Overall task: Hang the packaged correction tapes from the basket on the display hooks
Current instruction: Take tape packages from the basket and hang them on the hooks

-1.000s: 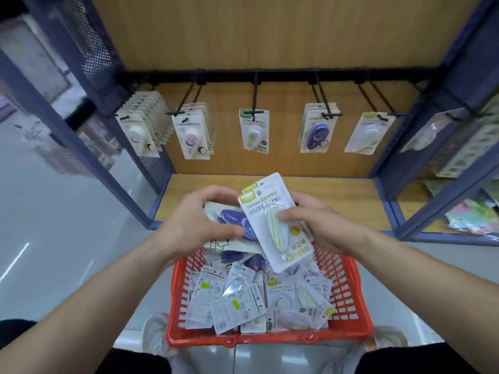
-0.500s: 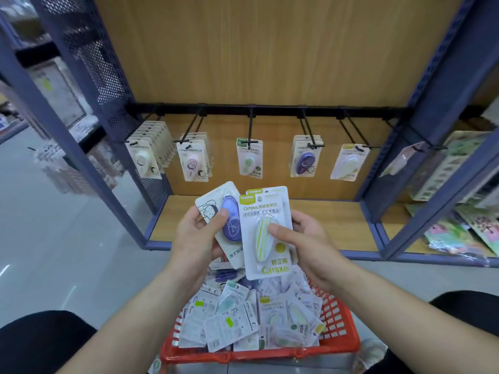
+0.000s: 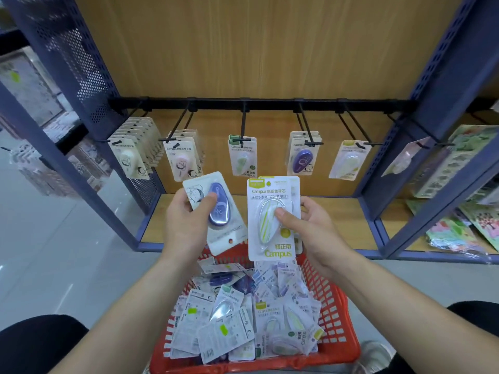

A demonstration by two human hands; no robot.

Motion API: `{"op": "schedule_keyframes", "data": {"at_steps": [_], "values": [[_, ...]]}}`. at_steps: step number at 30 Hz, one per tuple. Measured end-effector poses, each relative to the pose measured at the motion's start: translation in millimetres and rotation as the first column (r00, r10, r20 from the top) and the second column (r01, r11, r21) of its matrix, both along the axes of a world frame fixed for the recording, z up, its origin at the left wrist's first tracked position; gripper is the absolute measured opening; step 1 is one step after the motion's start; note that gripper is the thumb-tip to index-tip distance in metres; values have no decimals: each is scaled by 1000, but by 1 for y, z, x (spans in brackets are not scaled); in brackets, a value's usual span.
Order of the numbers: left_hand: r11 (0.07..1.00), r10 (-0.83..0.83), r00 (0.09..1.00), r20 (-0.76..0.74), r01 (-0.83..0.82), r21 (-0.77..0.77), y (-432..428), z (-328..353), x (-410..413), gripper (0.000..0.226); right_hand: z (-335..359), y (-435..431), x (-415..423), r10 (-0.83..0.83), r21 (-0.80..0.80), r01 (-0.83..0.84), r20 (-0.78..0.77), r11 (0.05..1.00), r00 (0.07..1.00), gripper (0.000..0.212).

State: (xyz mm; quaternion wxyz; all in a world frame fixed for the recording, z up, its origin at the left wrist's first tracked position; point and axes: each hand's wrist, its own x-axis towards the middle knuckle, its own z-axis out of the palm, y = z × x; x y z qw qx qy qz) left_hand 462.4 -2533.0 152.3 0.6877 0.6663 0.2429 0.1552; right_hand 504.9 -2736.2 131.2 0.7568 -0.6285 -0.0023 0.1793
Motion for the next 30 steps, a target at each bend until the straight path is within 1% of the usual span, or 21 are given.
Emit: {"op": "schedule_keyframes", "data": {"at_steps": [4, 7, 9, 10, 12, 14, 18, 21, 23, 26, 30], "values": [[989, -125, 992, -14, 123, -75, -8, 0, 6, 11, -2, -3, 6, 9, 5, -9, 0, 1000, 1000, 36], [974, -217, 976, 2, 217, -63, -25, -3, 7, 14, -2, -1, 4, 8, 13, -8, 16, 1000, 1000, 52], [958, -283, 959, 8, 283, -51, -33, -4, 6, 15, -2, 2, 1, -8, 1, 8, 17, 1000, 1000, 54], [947, -316, 949, 12, 317, -60, -36, -3, 4, 20, -2, 3, 0, -19, -7, 19, 12, 1000, 1000, 52], [929, -361, 932, 17, 362, -77, -40, -4, 2, 39, -3, 2, -1, -45, -17, 45, 3, 999, 999, 45], [928, -368, 930, -2, 366, -72, -41, -5, 2, 46, -2, 1, -1, -59, -17, 59, -11, 998, 998, 40], [949, -314, 949, -37, 312, -36, -37, -5, 7, 44, -4, -8, 5, -80, -69, 80, 6, 994, 997, 21], [959, -282, 956, -79, 280, -40, -33, -5, 11, 46, -4, -23, 13, -101, -116, 100, 2, 988, 995, 26], [959, -283, 954, -97, 281, -35, -33, -4, 15, 49, 1, -38, 23, -148, -155, 146, -2, 977, 989, 28], [950, -311, 942, -126, 309, -31, -35, -2, 21, 54, 10, -71, 47, -224, -246, 222, 20, 943, 974, 24], [935, -352, 922, -164, 354, -14, -41, 4, 36, 58, 11, -118, 83, -283, -375, 279, 47, 884, 958, 28]]}}
